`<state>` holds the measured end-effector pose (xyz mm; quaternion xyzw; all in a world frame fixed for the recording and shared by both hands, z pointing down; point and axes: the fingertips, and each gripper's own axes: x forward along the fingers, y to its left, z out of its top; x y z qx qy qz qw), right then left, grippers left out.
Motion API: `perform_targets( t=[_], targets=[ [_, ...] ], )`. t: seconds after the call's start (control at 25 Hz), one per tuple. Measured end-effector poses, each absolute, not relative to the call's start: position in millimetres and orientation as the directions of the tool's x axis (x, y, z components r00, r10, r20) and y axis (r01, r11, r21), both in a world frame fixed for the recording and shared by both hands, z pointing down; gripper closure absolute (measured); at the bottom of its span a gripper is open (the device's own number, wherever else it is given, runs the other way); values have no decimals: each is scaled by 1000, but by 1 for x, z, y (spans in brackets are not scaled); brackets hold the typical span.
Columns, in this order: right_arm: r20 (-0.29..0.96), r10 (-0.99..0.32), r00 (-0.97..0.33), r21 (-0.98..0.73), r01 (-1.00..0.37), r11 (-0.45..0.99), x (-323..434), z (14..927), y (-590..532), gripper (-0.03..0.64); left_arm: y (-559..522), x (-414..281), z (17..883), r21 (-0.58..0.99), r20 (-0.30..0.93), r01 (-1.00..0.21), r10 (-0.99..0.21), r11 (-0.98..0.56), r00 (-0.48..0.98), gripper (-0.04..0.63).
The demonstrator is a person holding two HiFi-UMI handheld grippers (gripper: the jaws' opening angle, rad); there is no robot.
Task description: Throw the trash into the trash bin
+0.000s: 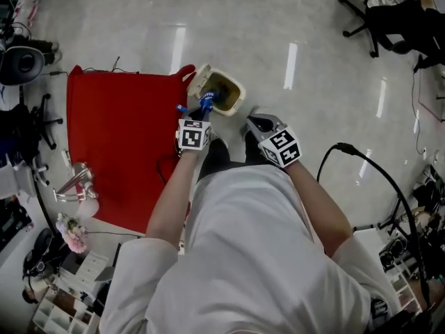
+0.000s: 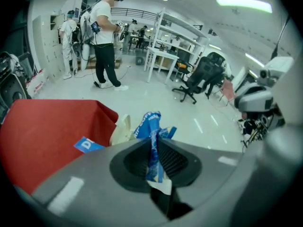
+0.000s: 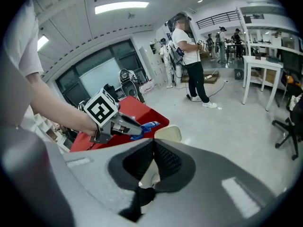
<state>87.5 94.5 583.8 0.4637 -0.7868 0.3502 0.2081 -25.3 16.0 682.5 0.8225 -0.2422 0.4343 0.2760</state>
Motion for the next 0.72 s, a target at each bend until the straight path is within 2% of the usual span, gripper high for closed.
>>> perform_targets(
  t=[0.32,0.72],
  targets=[
    [682,-551,-480,-387,-877,285,125,621,105,617,14,2,732,258,862,-671,-148,-696,485,543],
    [715,-519,-468,-427,-881,205,138,716,96,617,4,17,830,213,882,-679,-160,-702,443,540]
  ],
)
